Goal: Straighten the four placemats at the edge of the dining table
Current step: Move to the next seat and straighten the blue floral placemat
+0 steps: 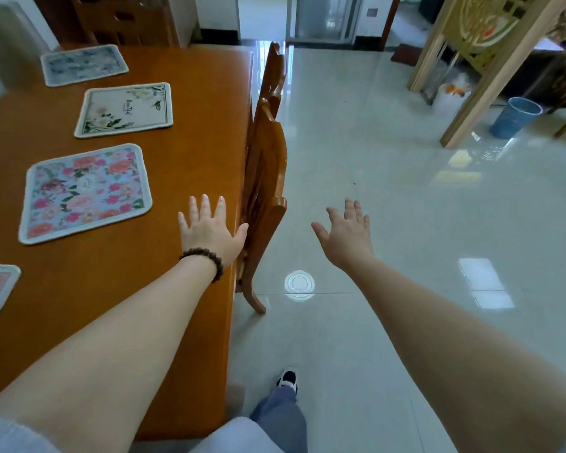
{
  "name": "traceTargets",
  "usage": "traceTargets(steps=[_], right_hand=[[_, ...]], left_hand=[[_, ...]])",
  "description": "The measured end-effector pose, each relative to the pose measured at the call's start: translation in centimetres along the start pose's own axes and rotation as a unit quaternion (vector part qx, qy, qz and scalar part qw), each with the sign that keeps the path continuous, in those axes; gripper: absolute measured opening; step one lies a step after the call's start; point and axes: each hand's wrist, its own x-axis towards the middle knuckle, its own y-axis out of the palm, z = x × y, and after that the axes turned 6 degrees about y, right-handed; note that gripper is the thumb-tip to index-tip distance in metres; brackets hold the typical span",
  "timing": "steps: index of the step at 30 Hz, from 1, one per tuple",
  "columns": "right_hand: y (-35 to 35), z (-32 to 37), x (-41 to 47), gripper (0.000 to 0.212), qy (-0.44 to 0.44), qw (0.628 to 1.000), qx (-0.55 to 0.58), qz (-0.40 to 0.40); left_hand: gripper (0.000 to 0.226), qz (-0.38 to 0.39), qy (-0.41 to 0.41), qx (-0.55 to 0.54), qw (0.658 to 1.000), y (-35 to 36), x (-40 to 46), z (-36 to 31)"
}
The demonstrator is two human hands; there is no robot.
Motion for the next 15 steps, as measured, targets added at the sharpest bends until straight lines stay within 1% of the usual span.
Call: traceTargets(steps=[7, 15], right_hand=[[-0.3, 1.5, 9.8, 0.060, -0.068, 0.997, -0.007, -0.017], [0.4, 8.1, 24.2, 0.069, -0.183, 0.980, -0.074, -0.013]], left_hand=[[0.079, -0.021, -0.057, -0.017, 0.998, 1.5, 6.8, -0.4], [0.081, -0.012, -0.177, -0.075, 0.981, 3.3, 17.4, 0.9]])
